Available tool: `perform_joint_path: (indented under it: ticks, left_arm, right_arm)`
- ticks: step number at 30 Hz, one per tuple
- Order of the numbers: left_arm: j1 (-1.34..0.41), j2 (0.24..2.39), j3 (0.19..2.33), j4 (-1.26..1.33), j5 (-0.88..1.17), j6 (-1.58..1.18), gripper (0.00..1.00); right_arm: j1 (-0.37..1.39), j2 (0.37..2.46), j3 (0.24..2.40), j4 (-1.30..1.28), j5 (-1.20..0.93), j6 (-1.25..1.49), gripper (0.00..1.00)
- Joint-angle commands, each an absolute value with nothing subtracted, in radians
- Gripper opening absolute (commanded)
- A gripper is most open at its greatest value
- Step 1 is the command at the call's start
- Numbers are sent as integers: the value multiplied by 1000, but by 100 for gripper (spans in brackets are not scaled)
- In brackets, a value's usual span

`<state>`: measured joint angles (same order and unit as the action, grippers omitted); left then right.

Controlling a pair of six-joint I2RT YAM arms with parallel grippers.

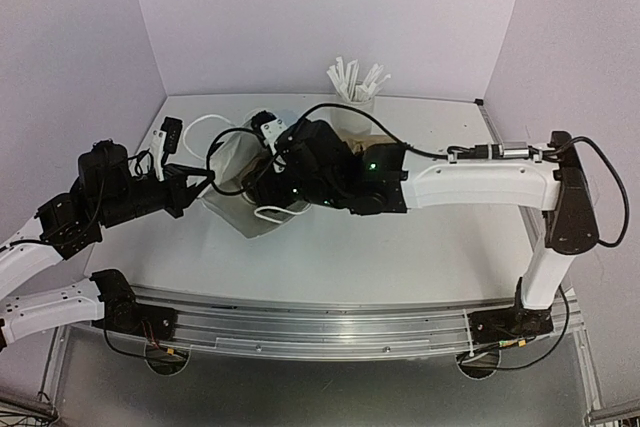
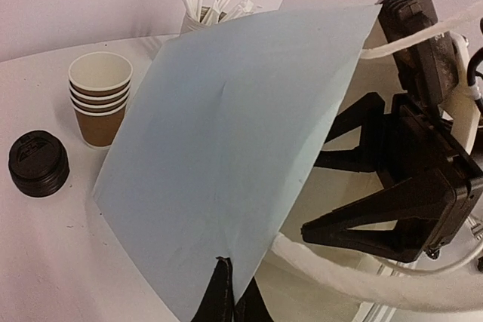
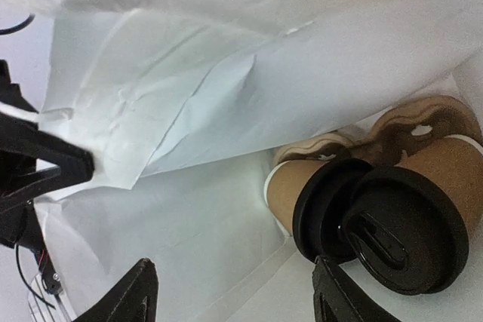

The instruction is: Pack the takeout coffee

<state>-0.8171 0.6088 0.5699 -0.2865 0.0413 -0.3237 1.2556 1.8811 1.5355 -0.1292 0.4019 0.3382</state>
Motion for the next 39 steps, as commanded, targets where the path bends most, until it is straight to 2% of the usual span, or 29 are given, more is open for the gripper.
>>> perform_joint_path:
  ticks: [1,5,13,16,20,22,33,37,39]
  left_arm:
    - [-816,601,586,-273,57,-339,0]
    - [-816,597,580,-265,68,-345,0]
    - [-816,596,581,-272,68,-343,0]
    - [-816,596,579,-271,66,-342,0]
    - [-817,595,573,-265,63,-341,0]
    - [-816,594,572,-265,61,-339,0]
    - [-816,593,569,-268,57,-334,0]
    - [-816,594,569,-265,55,-331,0]
    - [-816,595,569,-265,56,-331,0]
  right_arm:
    - [1243,1987,1636,-198,520,399,69]
    - [1212,2036,1663,-231,533,422,70]
    - [1190,2165,1752,-255,393,414,68]
    - [1191,2178,1765,-260,248,399,65]
    - [1191,2172,1797,-238,-48,351,65]
    - [1191,2156,1787,-215,-116,353,65]
    - [1182,2033,1714,-102,-77,361,66]
    - [1161,1957,1622,69,-158,405,67]
    - [1155,1932,1609,75,-178,420,67]
